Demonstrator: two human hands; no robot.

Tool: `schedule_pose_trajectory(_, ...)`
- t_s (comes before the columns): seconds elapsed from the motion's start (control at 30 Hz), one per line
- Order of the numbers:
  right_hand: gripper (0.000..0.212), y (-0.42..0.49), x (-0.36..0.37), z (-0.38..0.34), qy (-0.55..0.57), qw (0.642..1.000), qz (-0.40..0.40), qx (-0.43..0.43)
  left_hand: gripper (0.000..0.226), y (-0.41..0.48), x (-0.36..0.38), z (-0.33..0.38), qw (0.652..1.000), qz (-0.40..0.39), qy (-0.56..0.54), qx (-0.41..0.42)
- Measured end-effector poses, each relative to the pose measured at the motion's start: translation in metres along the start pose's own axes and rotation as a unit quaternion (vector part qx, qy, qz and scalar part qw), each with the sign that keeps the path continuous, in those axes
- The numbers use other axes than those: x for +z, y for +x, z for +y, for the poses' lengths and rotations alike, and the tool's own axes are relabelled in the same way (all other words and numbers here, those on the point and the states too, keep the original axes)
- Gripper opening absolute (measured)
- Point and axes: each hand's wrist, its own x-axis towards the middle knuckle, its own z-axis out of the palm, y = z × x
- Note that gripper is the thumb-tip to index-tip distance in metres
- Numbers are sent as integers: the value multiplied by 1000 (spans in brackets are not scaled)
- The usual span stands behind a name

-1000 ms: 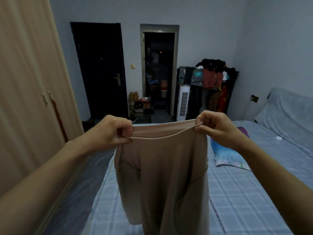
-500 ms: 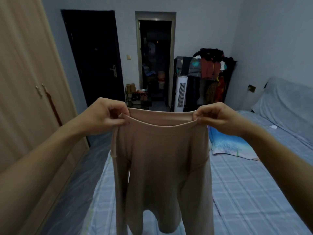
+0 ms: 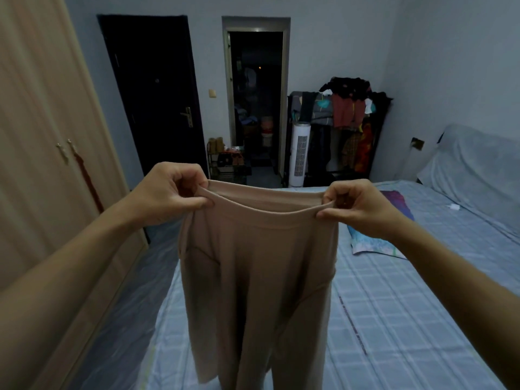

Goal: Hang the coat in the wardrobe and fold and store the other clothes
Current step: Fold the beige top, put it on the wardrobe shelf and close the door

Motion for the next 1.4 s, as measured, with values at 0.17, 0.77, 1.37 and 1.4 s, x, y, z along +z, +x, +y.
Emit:
schedule_pose_trajectory(0.17, 24, 9, -2, -5, -2, 997, 72, -16, 22, 4, 10, 7, 999, 49, -11, -9)
schedule_pose_trajectory(0.77, 4, 18, -1, 2, -9, 995, 81, 51, 4, 13, 36, -3, 977, 91, -149, -123)
schedule_pose_trajectory(1.37, 8, 89, 88, -36, 36, 939, 280, 197, 9, 64, 98, 31, 950, 245, -11, -194)
schedule_pose_trajectory(1.4, 8, 89, 89, -38, 35, 941, 277, 190, 8, 63, 99, 33, 949, 248, -24, -192)
